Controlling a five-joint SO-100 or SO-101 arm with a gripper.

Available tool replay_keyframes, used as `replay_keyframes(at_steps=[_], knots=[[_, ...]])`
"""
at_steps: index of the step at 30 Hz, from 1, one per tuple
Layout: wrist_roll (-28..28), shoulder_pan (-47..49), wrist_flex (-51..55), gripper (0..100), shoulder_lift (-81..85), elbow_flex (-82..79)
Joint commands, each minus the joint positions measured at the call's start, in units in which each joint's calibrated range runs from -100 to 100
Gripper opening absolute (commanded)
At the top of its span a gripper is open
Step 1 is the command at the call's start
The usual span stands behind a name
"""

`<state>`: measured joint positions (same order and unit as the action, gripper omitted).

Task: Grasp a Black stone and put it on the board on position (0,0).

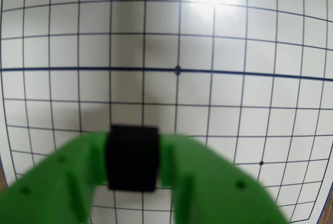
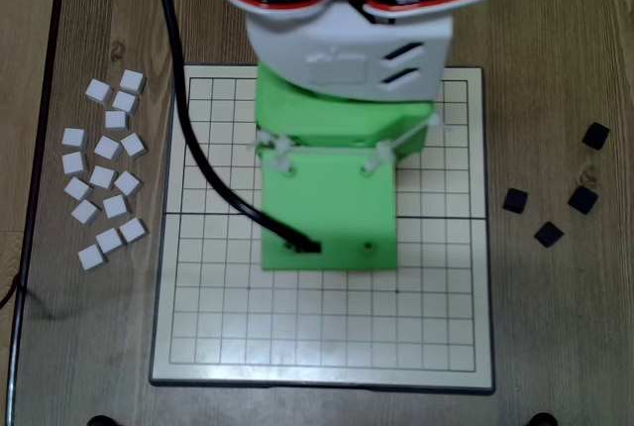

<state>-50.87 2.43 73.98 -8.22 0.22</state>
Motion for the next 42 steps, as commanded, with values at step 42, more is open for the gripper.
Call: replay_keyframes(at_steps=[42], knots=[[2.2,-3.3,-5.7,6,-12.9,6.4]])
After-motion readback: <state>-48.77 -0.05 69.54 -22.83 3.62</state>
